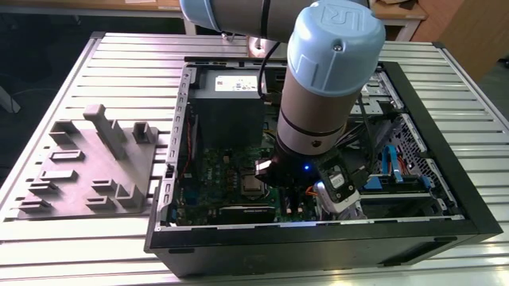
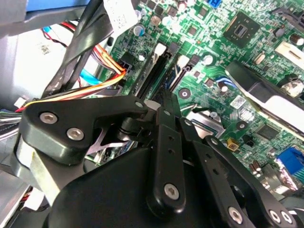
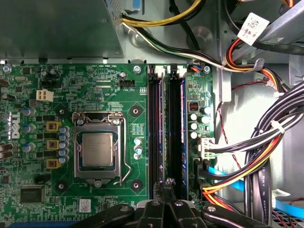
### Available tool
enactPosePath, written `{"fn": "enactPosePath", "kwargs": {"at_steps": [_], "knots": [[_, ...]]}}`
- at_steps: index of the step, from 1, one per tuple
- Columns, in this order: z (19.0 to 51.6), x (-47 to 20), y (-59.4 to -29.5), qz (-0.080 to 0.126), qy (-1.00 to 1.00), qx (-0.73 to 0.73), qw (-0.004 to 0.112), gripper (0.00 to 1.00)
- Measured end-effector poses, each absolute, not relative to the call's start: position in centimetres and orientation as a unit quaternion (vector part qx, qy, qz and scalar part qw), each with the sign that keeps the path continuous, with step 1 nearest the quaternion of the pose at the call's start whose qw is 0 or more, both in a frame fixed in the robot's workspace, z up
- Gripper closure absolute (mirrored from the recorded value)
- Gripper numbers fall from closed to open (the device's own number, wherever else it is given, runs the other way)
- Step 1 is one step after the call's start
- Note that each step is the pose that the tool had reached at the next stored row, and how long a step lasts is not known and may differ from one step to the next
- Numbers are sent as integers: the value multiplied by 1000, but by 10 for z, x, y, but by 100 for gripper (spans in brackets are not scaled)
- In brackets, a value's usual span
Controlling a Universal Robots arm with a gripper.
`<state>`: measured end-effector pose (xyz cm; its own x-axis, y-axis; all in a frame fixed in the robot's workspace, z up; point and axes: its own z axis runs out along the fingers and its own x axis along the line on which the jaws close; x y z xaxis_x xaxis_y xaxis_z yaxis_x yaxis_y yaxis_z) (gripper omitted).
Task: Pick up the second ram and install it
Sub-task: 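Press down the second ram until it locks into place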
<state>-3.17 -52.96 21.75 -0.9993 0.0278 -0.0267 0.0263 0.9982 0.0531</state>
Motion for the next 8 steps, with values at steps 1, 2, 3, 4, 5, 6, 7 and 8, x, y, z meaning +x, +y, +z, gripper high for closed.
{"fn": "enactPosePath", "kwargs": {"at_steps": [1, 2, 3, 4, 5, 6, 7, 8], "knots": [[217, -32, -530, 26, 999, 14, 14, 90], [217, -32, -530, 26, 999, 14, 14, 90], [217, -32, -530, 26, 999, 14, 14, 90], [217, -32, -530, 26, 999, 14, 14, 90], [217, -32, -530, 26, 999, 14, 14, 90], [217, -32, -530, 27, 999, 14, 14, 90], [218, -32, -529, 27, 999, 14, 14, 90], [220, -32, -529, 28, 999, 14, 14, 90]]}}
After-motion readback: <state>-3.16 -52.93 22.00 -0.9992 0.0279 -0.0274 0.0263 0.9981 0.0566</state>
